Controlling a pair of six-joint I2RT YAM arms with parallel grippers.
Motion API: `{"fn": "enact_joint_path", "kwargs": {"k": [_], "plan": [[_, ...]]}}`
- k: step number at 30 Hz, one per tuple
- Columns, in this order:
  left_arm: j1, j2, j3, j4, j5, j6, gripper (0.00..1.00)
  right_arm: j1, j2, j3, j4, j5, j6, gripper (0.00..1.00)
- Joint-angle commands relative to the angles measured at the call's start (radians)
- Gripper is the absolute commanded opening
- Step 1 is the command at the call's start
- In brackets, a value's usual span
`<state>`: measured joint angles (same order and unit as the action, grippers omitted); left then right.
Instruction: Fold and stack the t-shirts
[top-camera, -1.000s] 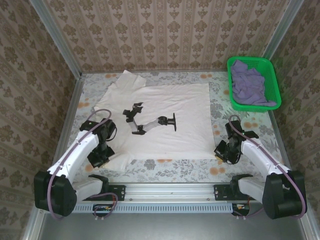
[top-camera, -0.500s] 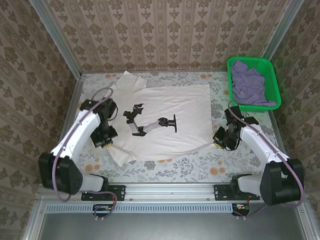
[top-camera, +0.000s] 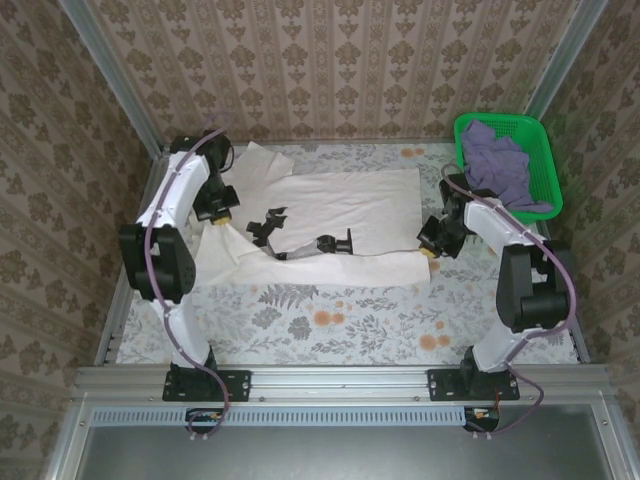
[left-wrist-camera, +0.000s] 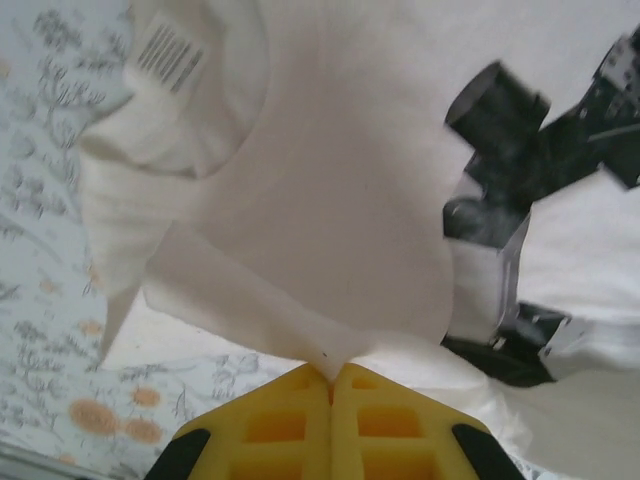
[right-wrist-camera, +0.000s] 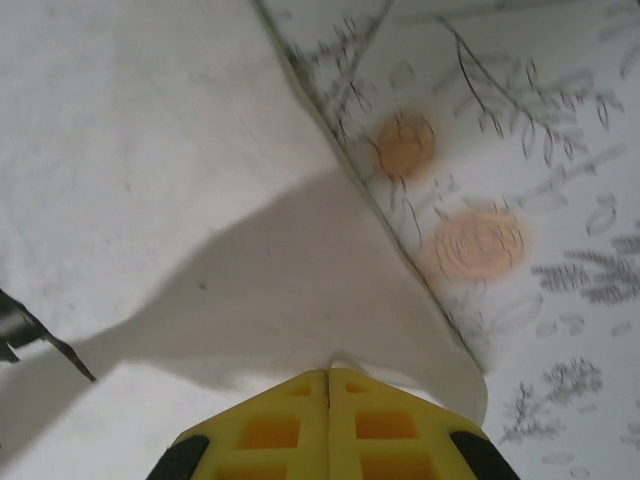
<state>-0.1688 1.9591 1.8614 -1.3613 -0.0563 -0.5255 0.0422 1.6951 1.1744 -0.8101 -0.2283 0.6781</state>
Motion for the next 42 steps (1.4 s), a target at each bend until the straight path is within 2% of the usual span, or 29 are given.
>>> {"fn": "enact_joint_path", "kwargs": {"k": [1, 7, 11, 14, 16, 19, 22, 25, 29, 31, 34, 38, 42], "plan": [[-0.002, 0.091, 0.098, -0.044, 0.023, 0.064, 0.00, -0.015, 0.071, 0.046, -0.013, 0.037, -0.037, 0.00], [0.005, 0.216, 0.218, -0.057, 0.017, 0.067, 0.01, -0.043, 0.120, 0.057, 0.002, 0.046, -0.028, 0.00], [0.011, 0.272, 0.319, -0.081, 0.010, 0.070, 0.14, -0.059, 0.129, 0.072, 0.008, 0.027, -0.021, 0.08], [0.024, 0.259, 0.363, -0.077, -0.008, 0.047, 0.29, -0.066, 0.117, 0.101, -0.012, 0.035, -0.030, 0.28], [0.029, 0.208, 0.353, -0.037, -0.035, 0.021, 0.40, -0.074, 0.084, 0.105, -0.016, 0.042, -0.038, 0.33], [0.025, 0.095, 0.286, 0.048, -0.055, 0.005, 0.47, -0.076, 0.014, 0.087, -0.014, 0.037, -0.041, 0.42], [0.023, -0.015, 0.140, 0.088, -0.028, -0.004, 0.45, -0.039, -0.097, 0.008, 0.071, -0.033, -0.037, 0.42], [0.040, -0.139, -0.127, 0.152, 0.046, 0.014, 0.41, 0.047, -0.170, -0.076, 0.151, -0.121, -0.035, 0.42], [0.115, -0.244, -0.447, 0.277, 0.282, 0.017, 0.28, 0.173, -0.166, -0.140, 0.174, -0.179, -0.035, 0.36], [0.118, -0.256, -0.538, 0.345, 0.328, 0.023, 0.28, 0.212, -0.149, -0.174, 0.196, -0.179, -0.027, 0.33], [0.123, -0.231, -0.611, 0.393, 0.291, 0.028, 0.26, 0.227, -0.119, -0.229, 0.231, -0.170, -0.001, 0.28], [0.139, -0.179, -0.677, 0.422, 0.093, 0.049, 0.24, 0.220, -0.082, -0.266, 0.202, -0.076, -0.015, 0.27], [0.183, -0.126, -0.685, 0.437, -0.004, 0.063, 0.24, 0.186, -0.049, -0.301, 0.161, -0.018, 0.003, 0.27]]}}
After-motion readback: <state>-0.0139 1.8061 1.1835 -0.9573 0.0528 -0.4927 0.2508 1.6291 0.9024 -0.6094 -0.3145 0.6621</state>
